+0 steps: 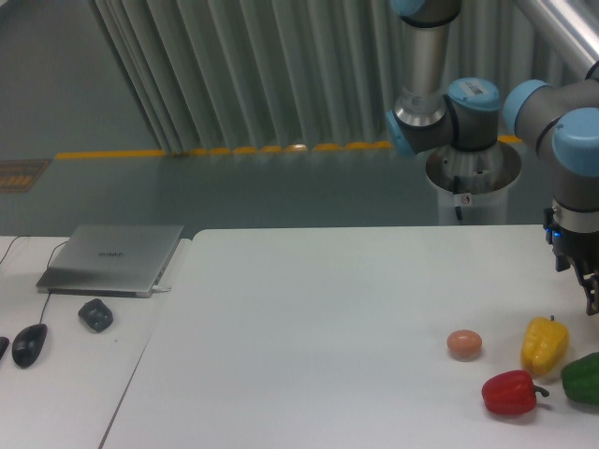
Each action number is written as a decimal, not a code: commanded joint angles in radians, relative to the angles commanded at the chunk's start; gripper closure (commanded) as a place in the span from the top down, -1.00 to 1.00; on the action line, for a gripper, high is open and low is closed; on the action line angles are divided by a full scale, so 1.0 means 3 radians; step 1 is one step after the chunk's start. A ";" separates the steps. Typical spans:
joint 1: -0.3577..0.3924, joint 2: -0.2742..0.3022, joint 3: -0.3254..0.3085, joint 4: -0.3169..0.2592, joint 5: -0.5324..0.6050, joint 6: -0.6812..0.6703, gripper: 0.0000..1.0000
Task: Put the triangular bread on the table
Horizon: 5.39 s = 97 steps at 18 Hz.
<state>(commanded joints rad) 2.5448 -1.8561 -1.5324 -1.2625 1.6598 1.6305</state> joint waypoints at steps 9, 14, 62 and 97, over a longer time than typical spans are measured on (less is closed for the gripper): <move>0.0281 -0.0056 0.0077 0.0021 -0.0005 0.1374 1.00; 0.0388 -0.0179 0.0082 0.0240 0.0148 0.2081 1.00; 0.0849 -0.0470 0.0464 -0.0510 0.0143 0.2434 -1.00; 0.0246 -0.0220 0.0005 -0.1156 -0.0491 0.0880 -0.22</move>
<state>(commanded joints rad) 2.6185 -1.9221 -1.5309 -1.6093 1.5125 1.8945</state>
